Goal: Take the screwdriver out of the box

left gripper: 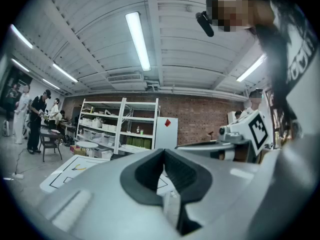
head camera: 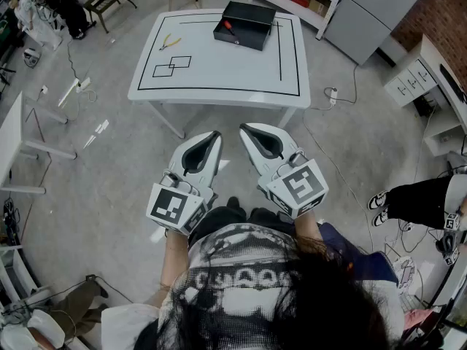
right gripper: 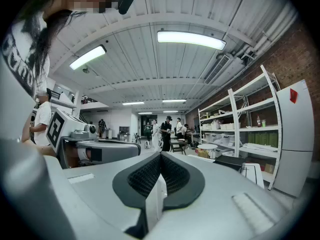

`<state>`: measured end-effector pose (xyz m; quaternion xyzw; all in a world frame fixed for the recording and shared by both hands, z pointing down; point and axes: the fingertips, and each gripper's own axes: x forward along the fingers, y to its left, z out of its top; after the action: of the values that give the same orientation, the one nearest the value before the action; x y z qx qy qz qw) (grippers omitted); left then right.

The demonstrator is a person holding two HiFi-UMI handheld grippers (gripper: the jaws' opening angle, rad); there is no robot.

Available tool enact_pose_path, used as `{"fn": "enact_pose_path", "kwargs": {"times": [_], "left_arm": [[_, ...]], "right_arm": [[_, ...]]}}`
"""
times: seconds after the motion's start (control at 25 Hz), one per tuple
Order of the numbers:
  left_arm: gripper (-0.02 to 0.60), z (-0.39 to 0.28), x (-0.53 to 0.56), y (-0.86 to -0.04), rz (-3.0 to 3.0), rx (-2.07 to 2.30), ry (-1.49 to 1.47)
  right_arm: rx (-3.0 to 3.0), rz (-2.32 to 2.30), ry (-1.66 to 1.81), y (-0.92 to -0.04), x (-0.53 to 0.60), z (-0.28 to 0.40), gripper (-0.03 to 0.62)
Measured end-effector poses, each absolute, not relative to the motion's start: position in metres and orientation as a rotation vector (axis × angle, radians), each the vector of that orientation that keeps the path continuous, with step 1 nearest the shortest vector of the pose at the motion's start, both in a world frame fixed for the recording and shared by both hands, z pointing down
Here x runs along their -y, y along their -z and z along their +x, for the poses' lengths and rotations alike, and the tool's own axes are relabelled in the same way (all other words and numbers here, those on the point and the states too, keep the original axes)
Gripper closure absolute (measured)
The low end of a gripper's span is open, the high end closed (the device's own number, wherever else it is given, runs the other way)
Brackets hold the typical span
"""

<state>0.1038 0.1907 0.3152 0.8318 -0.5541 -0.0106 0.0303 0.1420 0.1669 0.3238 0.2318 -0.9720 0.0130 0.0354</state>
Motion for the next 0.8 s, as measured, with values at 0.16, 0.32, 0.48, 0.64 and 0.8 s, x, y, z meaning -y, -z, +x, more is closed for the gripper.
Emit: {"fn": "enact_pose_path", "kwargs": {"times": [0.16, 0.32, 0.48, 0.64, 0.8], "left_arm": [[0.581, 0.080, -0.190, -0.318, 2.567, 1.709, 0.021], [0.581, 0.060, -0.193, -0.321, 2.565, 1.706, 0.030], [0.581, 0.046, -0.195, -0.327, 2.560, 1.684, 0.016], [0.581, 0.039, -0.197, -0.332, 2.570, 1.660, 0.009], [0.581, 0.032, -0.192, -0.330, 2.558, 1.659, 0.033]], "right_arm": [[2.980, 0.716, -0.036, -0.324, -0.167, 0.121, 0.608], [2.992, 0.727, -0.053, -0.326, -0.169, 0.103, 0.606], [2.986, 0.742, -0.085, -0.332, -0.174, 0.090, 0.606], [2.964, 0.768, -0.110, -0.337, -0.174, 0.084, 0.606], [2.936, 0.783, -0.133, -0.344, -0.167, 0.081, 0.606]]}}
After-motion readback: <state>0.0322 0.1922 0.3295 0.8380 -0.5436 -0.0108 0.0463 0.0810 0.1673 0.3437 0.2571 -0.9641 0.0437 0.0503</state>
